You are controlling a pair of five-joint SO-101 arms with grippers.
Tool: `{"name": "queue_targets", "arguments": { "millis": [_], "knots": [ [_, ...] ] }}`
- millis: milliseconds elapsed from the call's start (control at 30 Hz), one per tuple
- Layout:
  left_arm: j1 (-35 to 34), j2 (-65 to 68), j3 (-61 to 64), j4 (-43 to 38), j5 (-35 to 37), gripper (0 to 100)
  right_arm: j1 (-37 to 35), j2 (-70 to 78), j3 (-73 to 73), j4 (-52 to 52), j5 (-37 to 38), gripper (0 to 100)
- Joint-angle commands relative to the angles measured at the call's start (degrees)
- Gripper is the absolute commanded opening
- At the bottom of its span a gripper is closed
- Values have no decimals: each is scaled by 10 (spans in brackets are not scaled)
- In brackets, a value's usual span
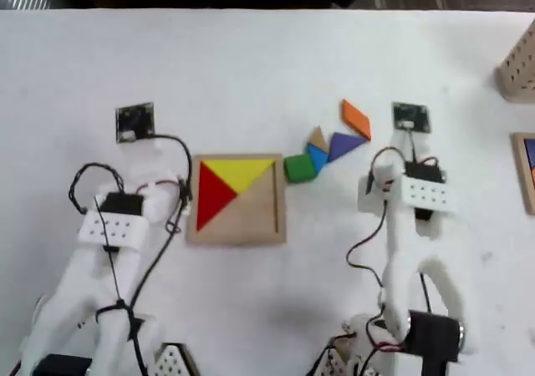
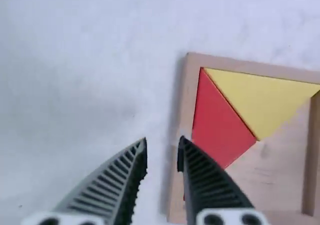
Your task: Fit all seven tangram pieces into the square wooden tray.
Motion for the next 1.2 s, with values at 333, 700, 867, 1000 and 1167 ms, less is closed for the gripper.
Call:
{"name": "queue_targets", "arguments": {
  "millis": [333,700,867,1000,1167],
  "knots": [
    [3,0,-10,-11,-45,110,-7,3,18,-13,32,21],
    [-5,0,-8,-31,-47,23,-28,4,-3,-13,31,21],
    [-5,1,-8,-32,-48,23,-52,15,-56,-16,27,22],
    [-8,1,-5,-53,-47,23,-62,53,-118,-16,13,22],
    [-4,1,-5,-53,-47,23,-64,156,-211,-16,-46,22]
  ]
}}
